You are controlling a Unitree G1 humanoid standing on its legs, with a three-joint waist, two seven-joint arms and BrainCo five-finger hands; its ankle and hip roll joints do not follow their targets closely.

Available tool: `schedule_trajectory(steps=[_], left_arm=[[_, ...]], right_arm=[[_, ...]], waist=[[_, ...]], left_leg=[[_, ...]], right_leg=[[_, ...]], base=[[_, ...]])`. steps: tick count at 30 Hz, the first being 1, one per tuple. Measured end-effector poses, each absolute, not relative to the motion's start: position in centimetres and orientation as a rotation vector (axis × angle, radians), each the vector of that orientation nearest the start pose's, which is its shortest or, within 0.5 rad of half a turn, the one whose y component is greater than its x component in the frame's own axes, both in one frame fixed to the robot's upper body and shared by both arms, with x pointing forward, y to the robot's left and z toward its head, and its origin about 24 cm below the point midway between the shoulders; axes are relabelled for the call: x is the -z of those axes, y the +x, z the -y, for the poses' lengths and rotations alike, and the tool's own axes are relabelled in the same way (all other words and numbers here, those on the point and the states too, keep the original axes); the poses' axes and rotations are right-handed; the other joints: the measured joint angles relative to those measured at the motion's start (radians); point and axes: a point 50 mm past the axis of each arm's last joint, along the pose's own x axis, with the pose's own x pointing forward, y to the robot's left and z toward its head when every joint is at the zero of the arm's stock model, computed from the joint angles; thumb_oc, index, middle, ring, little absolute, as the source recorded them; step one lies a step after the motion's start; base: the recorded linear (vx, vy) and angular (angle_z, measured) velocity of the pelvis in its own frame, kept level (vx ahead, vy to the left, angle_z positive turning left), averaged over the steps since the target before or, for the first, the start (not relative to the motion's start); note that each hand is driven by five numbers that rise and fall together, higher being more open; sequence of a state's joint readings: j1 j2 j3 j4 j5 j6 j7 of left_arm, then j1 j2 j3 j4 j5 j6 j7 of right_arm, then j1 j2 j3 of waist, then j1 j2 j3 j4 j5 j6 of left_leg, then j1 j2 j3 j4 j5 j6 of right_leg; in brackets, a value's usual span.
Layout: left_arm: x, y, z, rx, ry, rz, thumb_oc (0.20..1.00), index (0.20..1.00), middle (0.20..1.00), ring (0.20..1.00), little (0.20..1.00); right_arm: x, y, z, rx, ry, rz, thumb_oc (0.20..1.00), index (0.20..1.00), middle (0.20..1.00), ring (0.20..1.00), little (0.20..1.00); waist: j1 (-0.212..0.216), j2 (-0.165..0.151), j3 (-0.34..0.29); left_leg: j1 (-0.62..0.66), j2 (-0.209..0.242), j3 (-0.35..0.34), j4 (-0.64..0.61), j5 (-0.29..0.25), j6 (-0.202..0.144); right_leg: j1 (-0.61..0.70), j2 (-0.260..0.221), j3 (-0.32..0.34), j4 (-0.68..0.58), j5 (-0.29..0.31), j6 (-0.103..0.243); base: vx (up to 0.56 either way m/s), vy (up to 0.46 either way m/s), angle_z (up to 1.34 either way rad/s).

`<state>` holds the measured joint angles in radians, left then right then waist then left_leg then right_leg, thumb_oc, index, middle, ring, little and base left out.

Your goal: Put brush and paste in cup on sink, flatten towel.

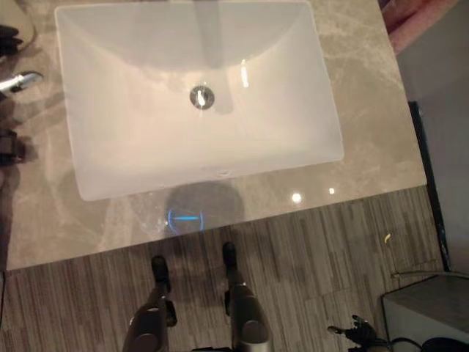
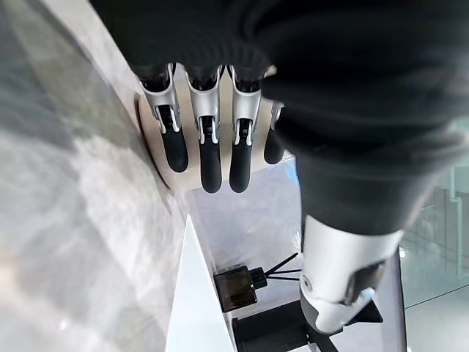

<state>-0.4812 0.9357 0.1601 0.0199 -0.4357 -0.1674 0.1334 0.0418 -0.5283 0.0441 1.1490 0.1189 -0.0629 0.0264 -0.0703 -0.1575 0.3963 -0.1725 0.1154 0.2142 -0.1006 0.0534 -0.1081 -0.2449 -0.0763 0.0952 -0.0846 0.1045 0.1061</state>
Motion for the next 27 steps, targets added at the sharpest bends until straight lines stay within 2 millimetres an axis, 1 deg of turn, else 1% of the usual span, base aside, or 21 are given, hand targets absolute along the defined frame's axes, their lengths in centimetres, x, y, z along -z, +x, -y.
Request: schedule_trajectory(steps=[2,9,12,16,20,27], left_arm=[[-30.0,27.7,-29.1,-0.209,0.424,0.778,1.0,1.0,1.0,1.0,1.0],[-30.6,27.9,-29.0,-0.217,0.437,0.787,1.0,1.0,1.0,1.0,1.0],[-31.6,27.8,-28.9,-0.224,0.435,0.82,1.0,1.0,1.0,1.0,1.0],[-33.0,27.7,-29.1,-0.258,0.444,0.853,1.0,1.0,1.0,1.0,1.0],[-33.3,28.1,-29.3,-0.283,0.432,0.854,1.0,1.0,1.0,1.0,1.0],[-33.1,28.3,-29.4,-0.287,0.43,0.844,1.0,1.0,1.0,1.0,1.0]], right_arm=[[11.2,9.6,34.5,0.295,-0.383,-1.088,1.0,1.0,1.0,1.0,1.0],[11.2,9.6,34.5,0.298,-0.377,-1.084,1.0,1.0,1.0,1.0,1.0],[11.2,9.6,34.5,0.299,-0.376,-1.084,1.0,1.0,1.0,1.0,1.0],[11.2,9.6,34.5,0.298,-0.375,-1.082,1.0,1.0,1.0,1.0,1.0],[11.1,9.6,34.5,0.299,-0.376,-1.082,1.0,1.0,1.0,1.0,1.0],[11.1,9.6,34.5,0.299,-0.376,-1.081,1.0,1.0,1.0,1.0,1.0]], waist=[[-0.001,-0.002,0.008],[-0.007,-0.007,0.011],[-0.009,-0.014,0.015],[-0.013,-0.014,0.015],[-0.017,-0.015,0.016],[-0.021,-0.015,0.016]], left_leg=[[-0.003,0.0,-0.003,0.0,0.002,0.0],[-0.004,0.0,-0.003,0.0,0.002,0.0],[-0.013,0.0,-0.004,0.0,0.003,0.0],[-0.035,0.0,-0.005,0.0,0.01,0.0],[-0.034,0.0,-0.005,0.0,0.011,0.001],[-0.029,0.0,-0.005,0.0,0.016,0.002]], right_leg=[[-0.001,0.0,-0.002,0.0,0.002,0.001],[-0.002,0.0,-0.002,0.0,0.002,0.001],[-0.011,0.0,-0.002,0.0,0.003,0.001],[-0.034,0.0,-0.002,0.0,0.01,0.0],[-0.033,0.0,-0.004,0.0,0.013,0.001],[-0.029,0.0,-0.004,0.0,0.021,0.001]], base=[[0.0,-0.006,0.03],[0.0,0.0,0.0],[0.0,0.0,0.0],[0.0,0.0,0.0],[0.0,0.0,0.0],[0.0,0.0,0.0]])
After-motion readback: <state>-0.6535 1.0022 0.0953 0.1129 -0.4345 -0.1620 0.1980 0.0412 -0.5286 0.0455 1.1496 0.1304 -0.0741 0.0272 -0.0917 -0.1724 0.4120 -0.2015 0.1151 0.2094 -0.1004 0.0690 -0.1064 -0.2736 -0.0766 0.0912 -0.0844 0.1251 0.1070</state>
